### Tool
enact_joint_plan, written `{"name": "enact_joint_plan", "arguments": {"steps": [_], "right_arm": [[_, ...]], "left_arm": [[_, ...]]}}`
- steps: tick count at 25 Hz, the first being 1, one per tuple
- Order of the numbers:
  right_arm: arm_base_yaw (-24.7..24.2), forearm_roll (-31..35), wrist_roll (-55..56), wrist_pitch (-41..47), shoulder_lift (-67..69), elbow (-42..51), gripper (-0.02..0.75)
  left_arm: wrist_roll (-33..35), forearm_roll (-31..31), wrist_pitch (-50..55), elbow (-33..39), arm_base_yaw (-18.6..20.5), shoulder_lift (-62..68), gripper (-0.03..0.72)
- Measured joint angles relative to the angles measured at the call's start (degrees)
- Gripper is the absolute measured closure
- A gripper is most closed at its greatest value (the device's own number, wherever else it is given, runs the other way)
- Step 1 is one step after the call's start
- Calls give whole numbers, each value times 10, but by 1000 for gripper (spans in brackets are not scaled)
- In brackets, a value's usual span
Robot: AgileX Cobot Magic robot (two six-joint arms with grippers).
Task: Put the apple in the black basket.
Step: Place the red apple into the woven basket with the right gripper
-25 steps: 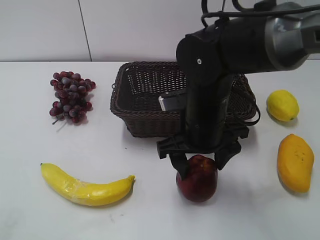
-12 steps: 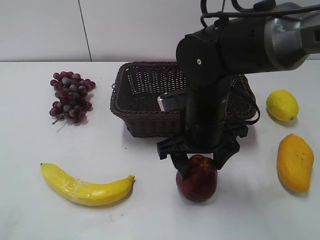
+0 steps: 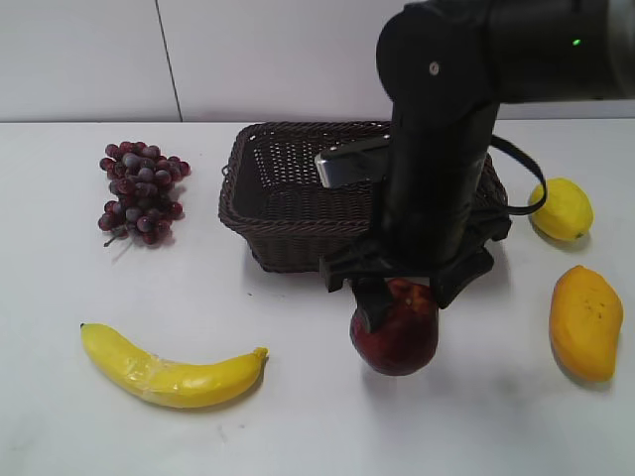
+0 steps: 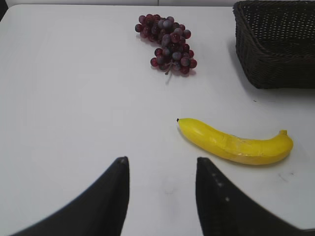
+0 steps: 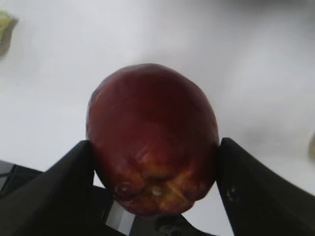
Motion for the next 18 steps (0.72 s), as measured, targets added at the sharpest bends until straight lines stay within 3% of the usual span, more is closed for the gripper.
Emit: {"name": "enact_joint_plan", "arguments": {"steps": [5,10,18], "right_arm": [[0,-17,-49,74,-34,-47,186],[-3,-91,-85,80,-33,-165,186],[-81,-64,-158,82,86,-355,186]], "left_arm": [[0,0,0,0,0,0,351],[0,0,0,0,0,0,353],[0,0,0,0,0,0,361]]}}
